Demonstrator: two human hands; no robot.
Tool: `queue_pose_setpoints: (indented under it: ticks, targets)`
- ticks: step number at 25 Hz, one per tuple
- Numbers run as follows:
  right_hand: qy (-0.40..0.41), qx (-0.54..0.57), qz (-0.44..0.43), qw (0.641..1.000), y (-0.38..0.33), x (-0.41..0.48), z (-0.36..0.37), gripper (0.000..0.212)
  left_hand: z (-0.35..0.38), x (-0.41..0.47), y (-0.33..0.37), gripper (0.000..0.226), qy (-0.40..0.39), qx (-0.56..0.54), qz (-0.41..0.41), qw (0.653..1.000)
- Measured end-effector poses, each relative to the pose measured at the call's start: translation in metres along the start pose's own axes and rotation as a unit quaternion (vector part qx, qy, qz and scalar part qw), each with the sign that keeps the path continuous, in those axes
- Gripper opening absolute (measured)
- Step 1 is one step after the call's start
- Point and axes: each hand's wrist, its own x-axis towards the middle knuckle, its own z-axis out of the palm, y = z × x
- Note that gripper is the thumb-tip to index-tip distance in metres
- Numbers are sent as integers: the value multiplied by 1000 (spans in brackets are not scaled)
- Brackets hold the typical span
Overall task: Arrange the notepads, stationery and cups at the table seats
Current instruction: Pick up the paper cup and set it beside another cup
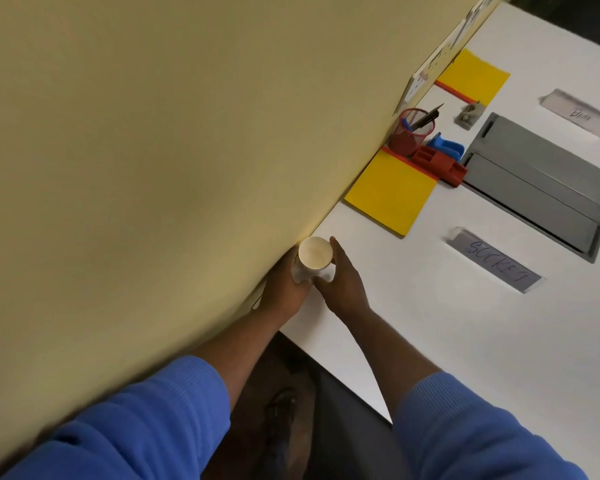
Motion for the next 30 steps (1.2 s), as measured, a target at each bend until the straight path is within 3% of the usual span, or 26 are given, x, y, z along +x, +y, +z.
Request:
queue_pose_setpoints:
  ticks: [5,9,14,27,30]
  targets:
    - [19,1,1,1000,-2,-11,-2,90,0,-5,-7,66,3,-39,-62,997]
    - [53,-2,-16,998,-10,-27,-18,91,-5,-16,9,59,-9,-70,-50,996]
    - [99,10,-29,995,-24,-65,-60,90,-18,-39,47,49,-58,-124,15,990]
    - [225,61,-39,972,-6,-194,-187,82,40,-102,160,77,-194,-163,152,955]
    - [245,93,-54,964,10,-229,-215,71,65,-128,190,74,-209,-178,167,947]
